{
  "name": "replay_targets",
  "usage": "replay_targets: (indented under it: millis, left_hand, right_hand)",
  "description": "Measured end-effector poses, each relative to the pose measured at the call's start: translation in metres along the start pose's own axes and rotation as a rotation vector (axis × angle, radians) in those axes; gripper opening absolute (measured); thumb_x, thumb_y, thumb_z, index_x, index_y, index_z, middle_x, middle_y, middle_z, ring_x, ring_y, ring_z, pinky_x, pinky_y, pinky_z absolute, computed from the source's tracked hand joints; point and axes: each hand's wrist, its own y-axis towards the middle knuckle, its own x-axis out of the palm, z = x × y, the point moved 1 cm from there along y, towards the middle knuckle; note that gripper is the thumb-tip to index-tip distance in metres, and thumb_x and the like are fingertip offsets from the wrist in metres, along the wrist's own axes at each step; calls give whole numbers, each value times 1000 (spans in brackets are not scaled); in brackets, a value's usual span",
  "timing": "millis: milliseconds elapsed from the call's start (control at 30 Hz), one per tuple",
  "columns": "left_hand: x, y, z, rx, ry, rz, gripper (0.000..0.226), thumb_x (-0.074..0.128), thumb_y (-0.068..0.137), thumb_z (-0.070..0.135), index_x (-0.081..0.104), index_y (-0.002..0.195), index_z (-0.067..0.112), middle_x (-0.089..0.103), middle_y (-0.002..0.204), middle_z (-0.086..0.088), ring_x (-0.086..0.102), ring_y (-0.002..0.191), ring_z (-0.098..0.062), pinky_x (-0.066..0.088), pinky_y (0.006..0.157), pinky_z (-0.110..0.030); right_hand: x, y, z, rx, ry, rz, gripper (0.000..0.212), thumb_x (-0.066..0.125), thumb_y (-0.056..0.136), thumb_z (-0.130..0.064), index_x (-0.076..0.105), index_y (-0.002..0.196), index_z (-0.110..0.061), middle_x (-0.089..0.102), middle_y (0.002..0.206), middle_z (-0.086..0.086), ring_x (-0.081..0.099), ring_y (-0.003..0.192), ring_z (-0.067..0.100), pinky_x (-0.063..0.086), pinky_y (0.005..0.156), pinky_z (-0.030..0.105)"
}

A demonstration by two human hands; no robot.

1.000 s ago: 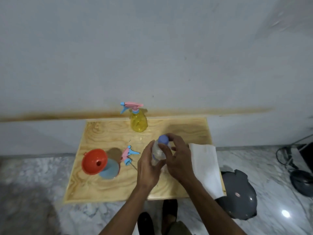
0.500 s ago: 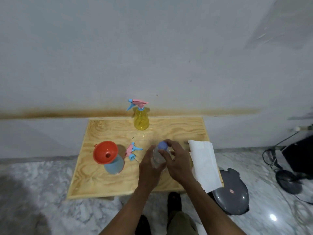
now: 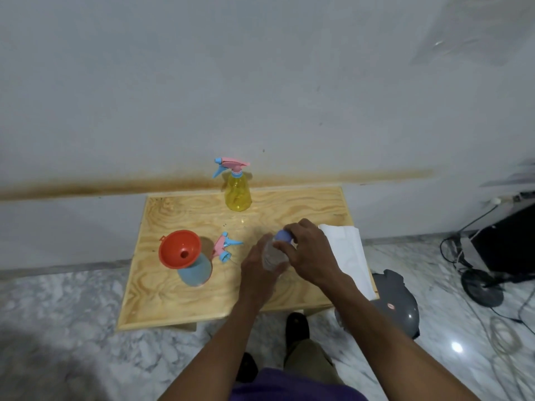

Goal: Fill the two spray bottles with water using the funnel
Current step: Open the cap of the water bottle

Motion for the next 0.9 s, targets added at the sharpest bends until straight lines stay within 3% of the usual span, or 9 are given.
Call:
replay_targets:
  millis: [100,233,367,467,633,767,900]
  left_hand:
    - [-1,1,0,-2,5,5,74,80,79,18,45,144,11,56,138,-6,48,115,-5,29,85,5]
    - [-2,2,-1,23,12,22,73,81,78,18,47,142,9,58,136,-7,49,114,-6,24,82,9]
    - [-2,1,0,35,24,23,74,82,77,21,48,142,12,60,134,-3,51,112,-5,28,81,8]
    - [-2,-1,1,41,26,29,76,83,76,21,47,143,11,59,136,-6,55,116,-13,29,82,5]
    - [-4,-4,4,81,12,57,79,78,74,38,47,143,14,60,135,-3,53,113,-8,38,89,-16]
    - [-4,-4,7,140,42,39,73,77,77,45,47,140,21,60,128,10,57,106,-4,38,82,-5]
    - [-3,-5,4,127,31,41,79,64,74,62,49,139,20,63,127,3,61,107,-12,47,85,-20]
  right_hand:
    - [-1,-1,0,-38,16,-22,33,70,89,-26,66,116,-5,57,99,9,46,86,16,34,74,25]
    - [-6,1,-1,-56,127,-49,40,75,85,-23,65,121,-7,62,107,8,56,92,19,49,81,32]
    - [-2,-8,3,25,231,106,36,85,74,-27,69,103,-11,62,91,-4,55,77,9,42,68,13]
    - [3,-12,2,60,283,123,29,81,79,-19,70,104,-12,59,94,-7,55,80,8,40,69,7]
    - [-3,-6,7,-6,310,-7,33,77,83,-18,68,115,-15,62,106,-9,55,90,9,38,72,9]
    - [-4,-6,10,33,332,35,37,86,74,-28,69,104,-14,67,98,-5,57,81,8,44,69,14]
    - [1,-7,7,19,330,46,28,79,81,-19,69,107,-12,68,102,0,60,87,13,47,72,18]
